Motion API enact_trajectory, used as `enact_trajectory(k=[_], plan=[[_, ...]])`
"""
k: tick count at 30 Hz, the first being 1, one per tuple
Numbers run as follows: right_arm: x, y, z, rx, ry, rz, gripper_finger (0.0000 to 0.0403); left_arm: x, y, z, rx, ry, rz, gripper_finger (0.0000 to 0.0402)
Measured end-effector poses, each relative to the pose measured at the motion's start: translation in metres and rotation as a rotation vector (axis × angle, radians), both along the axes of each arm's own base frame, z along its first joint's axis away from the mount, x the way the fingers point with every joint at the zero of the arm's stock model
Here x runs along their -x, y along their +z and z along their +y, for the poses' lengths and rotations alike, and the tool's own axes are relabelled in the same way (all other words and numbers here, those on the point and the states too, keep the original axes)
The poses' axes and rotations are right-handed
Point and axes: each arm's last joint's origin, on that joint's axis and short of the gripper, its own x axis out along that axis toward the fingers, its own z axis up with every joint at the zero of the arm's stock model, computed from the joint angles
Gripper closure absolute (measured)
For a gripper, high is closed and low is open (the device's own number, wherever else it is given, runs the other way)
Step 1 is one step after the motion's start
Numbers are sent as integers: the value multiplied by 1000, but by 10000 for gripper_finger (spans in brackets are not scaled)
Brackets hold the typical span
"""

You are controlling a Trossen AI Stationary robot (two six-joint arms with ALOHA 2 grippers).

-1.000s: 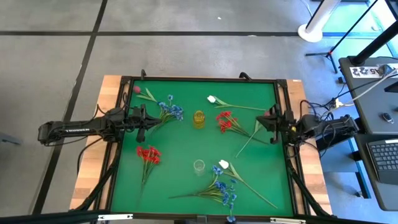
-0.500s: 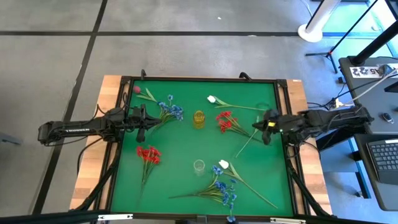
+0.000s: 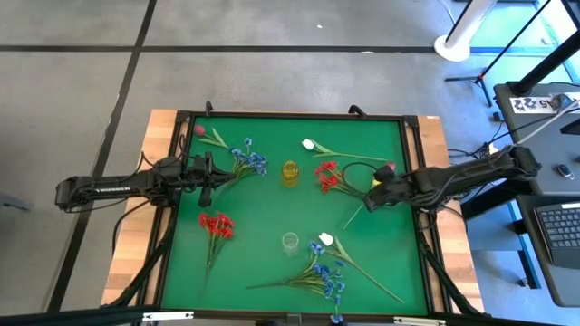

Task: Sort flowers into vase by color
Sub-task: Put the right red tulip into the yellow flower vase

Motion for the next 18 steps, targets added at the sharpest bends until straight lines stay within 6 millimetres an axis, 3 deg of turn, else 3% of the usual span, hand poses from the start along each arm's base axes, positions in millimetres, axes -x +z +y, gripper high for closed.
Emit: enact_trajectory(k=[9, 18], plan=[[-12, -19, 2, -12, -197, 72, 147, 0, 0, 0, 1, 0, 4, 401], [-15, -23, -7, -3, -346, 43, 150, 0, 0, 0, 1, 0, 4, 401]])
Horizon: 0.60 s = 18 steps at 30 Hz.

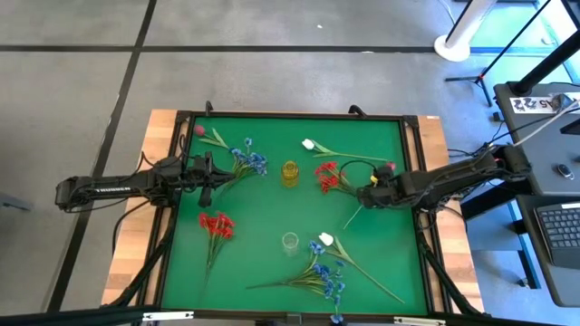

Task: Sort flowers into vase by color
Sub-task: Put the right red tulip into the yellow flower vase

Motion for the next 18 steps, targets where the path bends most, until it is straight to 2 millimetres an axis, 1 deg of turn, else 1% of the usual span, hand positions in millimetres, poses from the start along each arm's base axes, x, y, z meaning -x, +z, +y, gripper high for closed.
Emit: enact_trajectory(k=[4, 9, 15, 18], plan=[[0, -13, -14, -32, -67, -36, 150, 0, 0, 0, 0, 0, 0, 401], [7, -32, -29, -109, -111, -40, 150, 0, 0, 0, 0, 0, 1, 401], [10, -34, -36, -121, -114, -21, 153, 0, 0, 0, 0, 0, 0, 401], [11, -34, -37, -105, -117, -17, 178, 0, 0, 0, 0, 0, 0, 401]])
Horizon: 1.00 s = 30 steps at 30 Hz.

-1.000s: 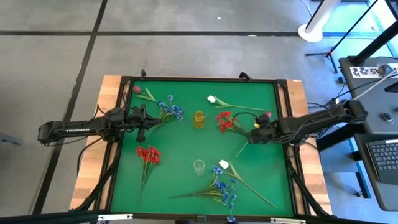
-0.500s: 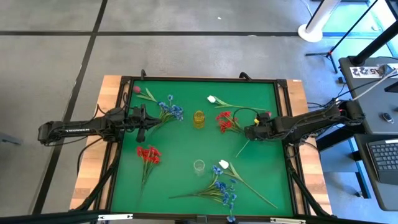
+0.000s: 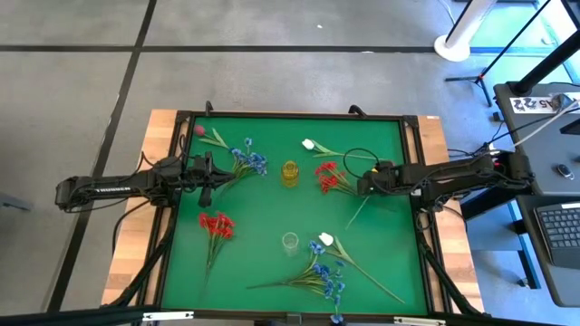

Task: Sort flowers into vase by color
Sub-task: Put the right red tulip into the yellow flower vase

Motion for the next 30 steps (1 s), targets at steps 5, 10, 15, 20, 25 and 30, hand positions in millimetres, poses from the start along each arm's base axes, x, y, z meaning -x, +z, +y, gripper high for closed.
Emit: enact_trajectory(k=[5, 10, 15, 20, 25, 30], plan=[[1, -1, -1, 27, 21, 17, 273, 0, 0, 0, 0, -1, 0, 401], [0, 1, -2, 71, 33, -1, 383, 0, 0, 0, 0, 0, 0, 401], [-7, 25, -3, 103, 125, -96, 375, 0, 0, 0, 0, 0, 0, 401], [-11, 70, -4, 196, 164, -244, 393, 0, 0, 0, 0, -1, 1, 401], [-7, 116, -7, 363, 194, -364, 387, 0, 0, 0, 0, 0, 0, 401], [-20, 157, -9, 654, 332, -593, 396, 0, 0, 0, 0, 0, 0, 401]])
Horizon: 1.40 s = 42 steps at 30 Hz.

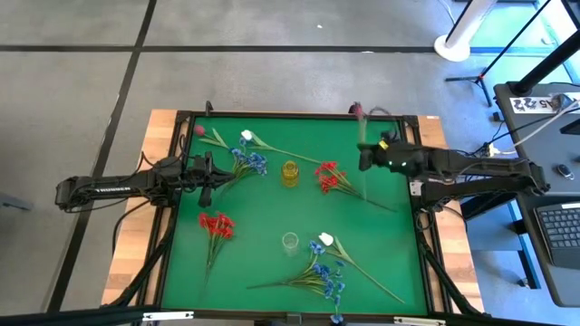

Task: Sort flowers into vase by color
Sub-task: Put the right red tulip into the yellow flower vase

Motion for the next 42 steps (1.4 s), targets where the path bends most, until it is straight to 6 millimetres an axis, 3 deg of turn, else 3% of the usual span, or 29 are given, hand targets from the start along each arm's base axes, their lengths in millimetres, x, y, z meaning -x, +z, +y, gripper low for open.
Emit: enact_trajectory(k=[4, 7, 17, 28, 42], plan=[[-19, 22, 0, 238, 140, -185, 390, 0, 0, 0, 0, 0, 0, 401], [-37, 29, 0, 377, 223, -267, 396, 0, 0, 0, 0, 0, 0, 401], [-96, 15, -4, 763, 359, -408, 398, 0, 0, 0, 0, 0, 1, 401], [-142, -9, -41, 752, 516, -511, 397, 0, 0, 0, 0, 0, 0, 401], [-162, -35, -46, 734, 548, -442, 393, 0, 0, 0, 0, 0, 1, 401]])
